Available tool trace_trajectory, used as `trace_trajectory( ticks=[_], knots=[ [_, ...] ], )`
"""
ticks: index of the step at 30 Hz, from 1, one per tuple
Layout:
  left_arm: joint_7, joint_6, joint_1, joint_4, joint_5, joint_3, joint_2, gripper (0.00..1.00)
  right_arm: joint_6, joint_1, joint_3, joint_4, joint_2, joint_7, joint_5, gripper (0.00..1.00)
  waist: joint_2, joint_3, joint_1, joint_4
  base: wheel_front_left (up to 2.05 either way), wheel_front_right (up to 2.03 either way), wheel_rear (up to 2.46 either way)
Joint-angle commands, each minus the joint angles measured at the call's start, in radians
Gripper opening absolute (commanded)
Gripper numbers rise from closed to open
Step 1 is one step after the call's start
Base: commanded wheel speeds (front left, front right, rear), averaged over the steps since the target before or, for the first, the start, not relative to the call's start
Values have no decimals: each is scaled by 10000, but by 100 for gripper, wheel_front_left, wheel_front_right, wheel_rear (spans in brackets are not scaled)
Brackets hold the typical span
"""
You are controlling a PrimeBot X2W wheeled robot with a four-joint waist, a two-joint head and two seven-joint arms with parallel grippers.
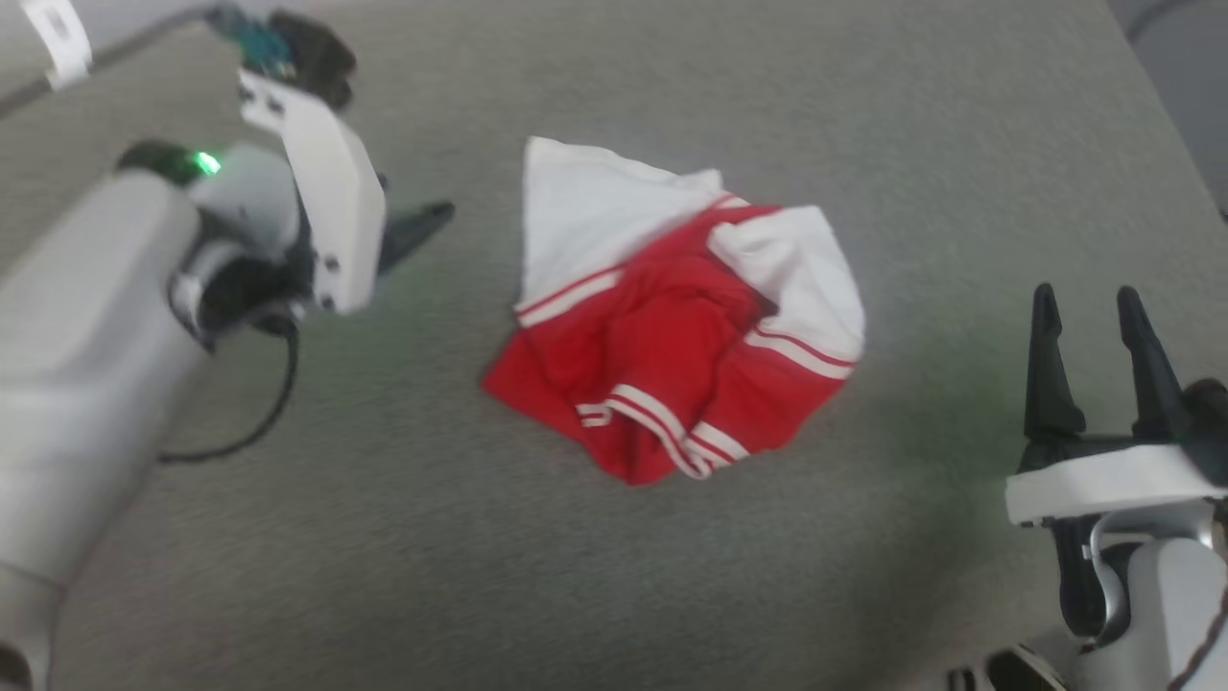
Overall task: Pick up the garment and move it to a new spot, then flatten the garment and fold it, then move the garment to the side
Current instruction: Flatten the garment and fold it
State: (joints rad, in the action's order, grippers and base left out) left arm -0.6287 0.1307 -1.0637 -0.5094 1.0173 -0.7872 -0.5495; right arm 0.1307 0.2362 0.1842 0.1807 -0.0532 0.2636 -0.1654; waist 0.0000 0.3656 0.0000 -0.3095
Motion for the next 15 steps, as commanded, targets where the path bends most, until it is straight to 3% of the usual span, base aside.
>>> trace_trajectory(
  ticks=[1, 6, 15],
  knots=[
    [-217, -11, -187, -128, 203, -95, 41, 100, 1, 151, -43, 20, 36, 14, -127, 100, 0, 795, 0, -798, 0, 0, 0],
    [-1610, -10, -1341, -1177, 1034, -264, 273, 100, 1, 424, -234, 144, 32, 14, -701, 100, 0, 1403, 0, -1407, 0, 0, 0],
    [-2656, -11, -1647, -2323, 2039, -381, 772, 100, 1, 587, -403, 194, 31, 14, -1102, 100, 0, 1598, 0, -1989, 0, 0, 0]
  ],
)
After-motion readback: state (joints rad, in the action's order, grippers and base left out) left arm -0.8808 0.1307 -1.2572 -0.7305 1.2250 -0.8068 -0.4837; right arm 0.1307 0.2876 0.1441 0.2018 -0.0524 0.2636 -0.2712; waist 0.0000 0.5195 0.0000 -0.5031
